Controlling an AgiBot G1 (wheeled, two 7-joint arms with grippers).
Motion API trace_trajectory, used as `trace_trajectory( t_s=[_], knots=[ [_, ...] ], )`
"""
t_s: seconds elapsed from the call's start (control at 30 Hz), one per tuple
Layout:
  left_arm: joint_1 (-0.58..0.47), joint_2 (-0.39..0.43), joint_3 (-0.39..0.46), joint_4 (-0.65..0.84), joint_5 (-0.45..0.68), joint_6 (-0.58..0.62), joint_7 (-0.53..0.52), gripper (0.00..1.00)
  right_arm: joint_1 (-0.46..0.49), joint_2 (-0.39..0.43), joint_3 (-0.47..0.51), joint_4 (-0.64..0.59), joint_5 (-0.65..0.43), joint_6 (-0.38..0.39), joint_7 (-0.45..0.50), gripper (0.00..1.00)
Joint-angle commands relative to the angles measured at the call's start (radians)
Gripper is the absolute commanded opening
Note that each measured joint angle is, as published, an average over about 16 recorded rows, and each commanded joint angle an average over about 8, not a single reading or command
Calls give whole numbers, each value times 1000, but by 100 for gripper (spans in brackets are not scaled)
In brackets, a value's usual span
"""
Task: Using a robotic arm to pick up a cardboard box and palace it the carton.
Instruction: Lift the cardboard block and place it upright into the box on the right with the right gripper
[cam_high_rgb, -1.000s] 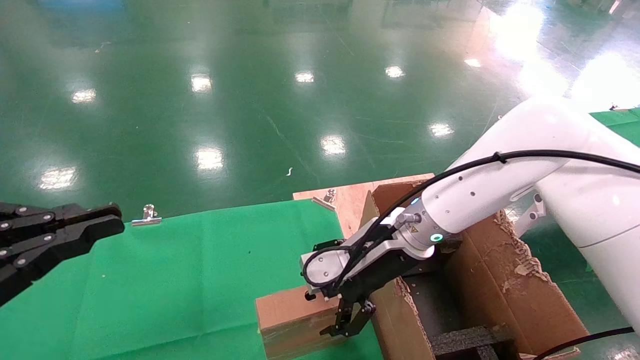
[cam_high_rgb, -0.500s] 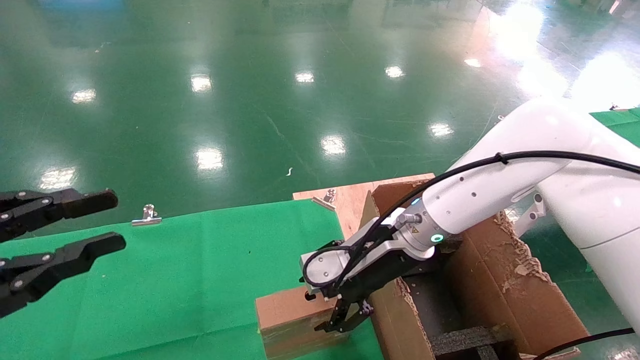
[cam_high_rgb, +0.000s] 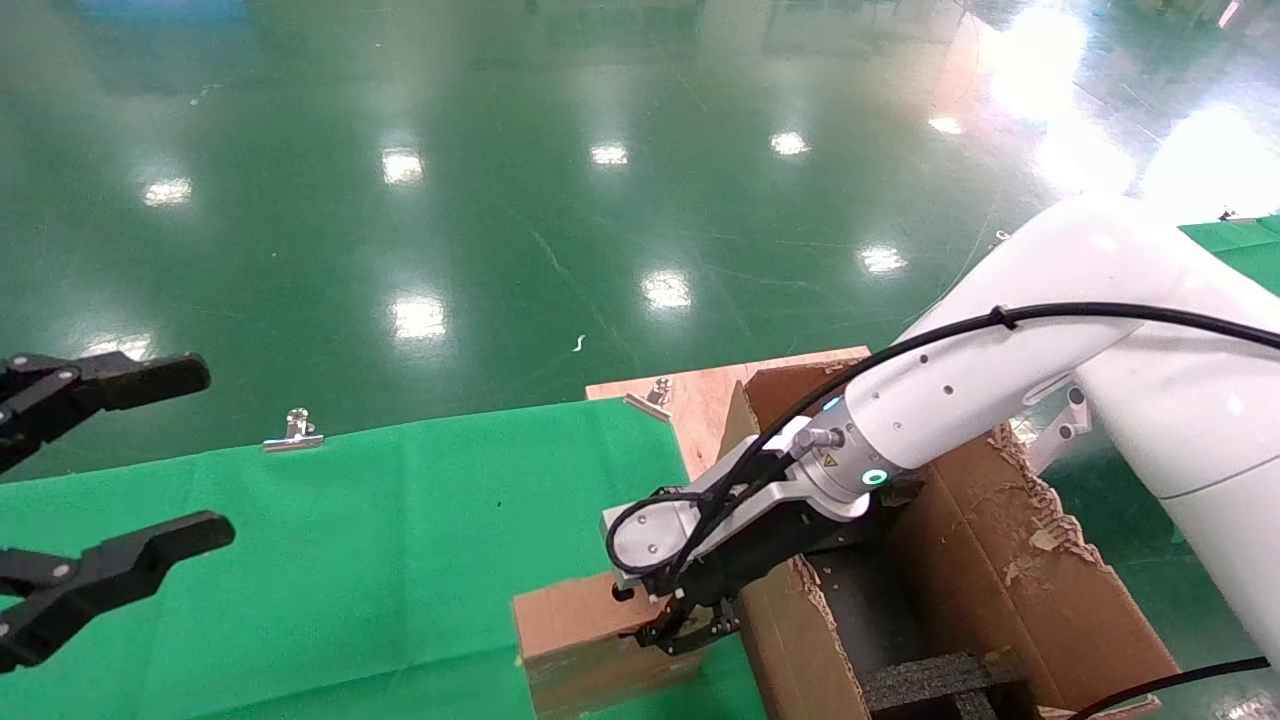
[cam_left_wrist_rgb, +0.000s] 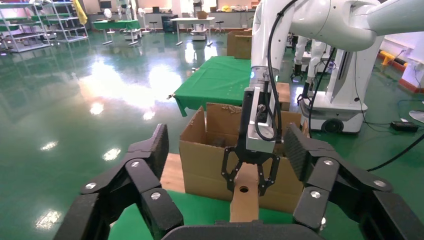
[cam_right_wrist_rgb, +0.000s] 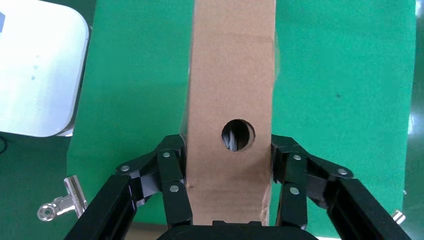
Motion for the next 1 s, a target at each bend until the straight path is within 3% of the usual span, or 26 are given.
trace_trajectory(
  t_s=[0.03,0.3,0.77,1.0],
  knots=[
    [0,0,0,0,0,0,0,100,-2,0,-1,1,0,1,1,0],
    [0,0,0,0,0,0,0,100,61,18,4,-46,72,-11,-19,0],
    [0,0,0,0,0,0,0,100,439,73,-145,-180,260,-32,-69,0],
    [0,0,0,0,0,0,0,100,544,114,-248,-266,342,-29,-111,0]
  ],
)
